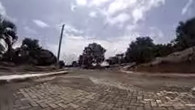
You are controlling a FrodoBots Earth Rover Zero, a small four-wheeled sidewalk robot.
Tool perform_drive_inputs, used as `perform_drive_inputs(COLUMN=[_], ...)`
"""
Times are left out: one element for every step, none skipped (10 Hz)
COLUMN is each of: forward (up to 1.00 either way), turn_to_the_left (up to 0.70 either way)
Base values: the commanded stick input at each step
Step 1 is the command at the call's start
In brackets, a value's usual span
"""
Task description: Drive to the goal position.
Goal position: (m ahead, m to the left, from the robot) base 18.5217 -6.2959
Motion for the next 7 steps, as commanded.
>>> perform_drive_inputs(forward=[0.7, 0.7, 0.7, 0.7, 0.7, 0.7, 0.7], turn_to_the_left=[-0.09, -0.18, -0.26, -0.14, -0.03, 0.0, 0.0])
